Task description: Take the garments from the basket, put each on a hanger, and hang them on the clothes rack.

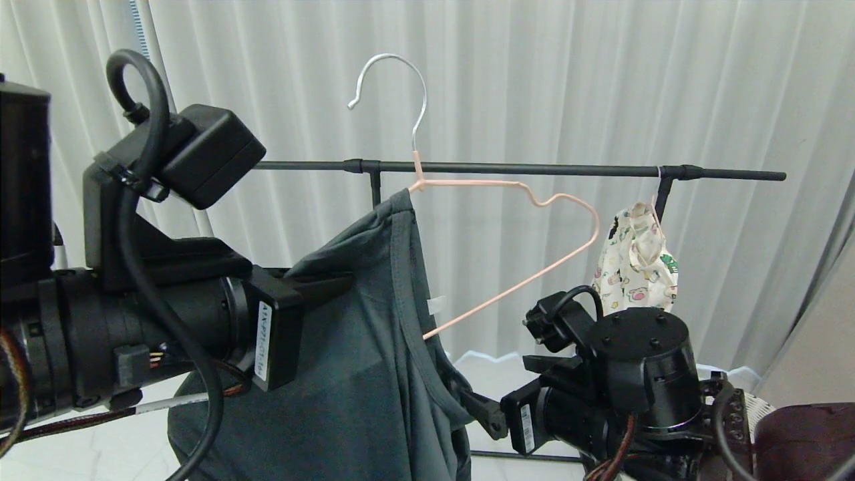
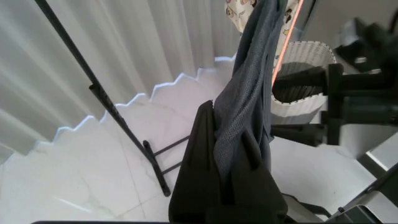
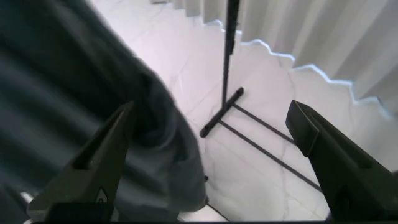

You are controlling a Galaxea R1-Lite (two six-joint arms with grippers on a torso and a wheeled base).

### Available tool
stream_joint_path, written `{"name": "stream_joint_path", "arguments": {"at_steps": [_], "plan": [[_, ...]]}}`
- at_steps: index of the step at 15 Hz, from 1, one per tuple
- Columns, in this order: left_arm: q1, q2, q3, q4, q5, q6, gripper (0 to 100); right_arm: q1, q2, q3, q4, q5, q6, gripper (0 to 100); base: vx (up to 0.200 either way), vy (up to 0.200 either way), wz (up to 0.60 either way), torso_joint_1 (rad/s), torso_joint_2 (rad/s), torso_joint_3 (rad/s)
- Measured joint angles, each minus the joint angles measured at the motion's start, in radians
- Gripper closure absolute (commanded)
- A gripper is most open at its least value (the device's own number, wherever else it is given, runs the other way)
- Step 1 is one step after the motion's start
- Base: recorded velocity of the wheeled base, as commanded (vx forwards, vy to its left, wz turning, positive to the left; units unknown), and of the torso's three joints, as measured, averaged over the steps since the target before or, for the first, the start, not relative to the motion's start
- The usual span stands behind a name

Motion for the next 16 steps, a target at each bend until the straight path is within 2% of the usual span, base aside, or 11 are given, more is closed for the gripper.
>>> {"name": "stream_joint_path", "arguments": {"at_steps": [5, 8, 10, 12, 14, 16], "plan": [[-0.005, 0.001, -0.008, -0.056, -0.001, 0.004, 100, 0.0, 0.039, 0.001, 0.008, -0.006, 0.0, 0, 0.0, 0.0, 0.0, 0.0, 0.0, 0.0], [-0.005, 0.0, 0.002, -0.057, 0.001, 0.01, 100, -0.023, 0.04, 0.003, 0.093, -0.094, -0.002, 0, 0.0, 0.0, 0.0, 0.0, 0.0, 0.0], [0.001, -0.004, 0.036, -0.057, 0.005, 0.057, 100, -0.095, 0.022, 0.015, 0.124, -0.133, -0.013, 0, 0.0, 0.0, 0.0, 0.0, 0.0, 0.0], [0.018, -0.017, 0.098, -0.057, 0.005, 0.134, 100, -0.198, -0.009, 0.036, 0.127, -0.141, -0.062, 0, 0.0, 0.0, 0.0, 0.0, 0.0, 0.0], [0.029, -0.036, 0.162, -0.059, 0.004, 0.172, 100, -0.319, -0.051, 0.055, 0.128, -0.134, -0.134, 0, 0.0, 0.0, 0.0, 0.0, 0.0, 0.0], [0.032, -0.052, 0.212, -0.06, 0.003, 0.182, 100, -0.42, -0.098, 0.063, 0.128, -0.094, -0.19, 0, 0.0, 0.0, 0.0, 0.0, 0.0, 0.0]]}}
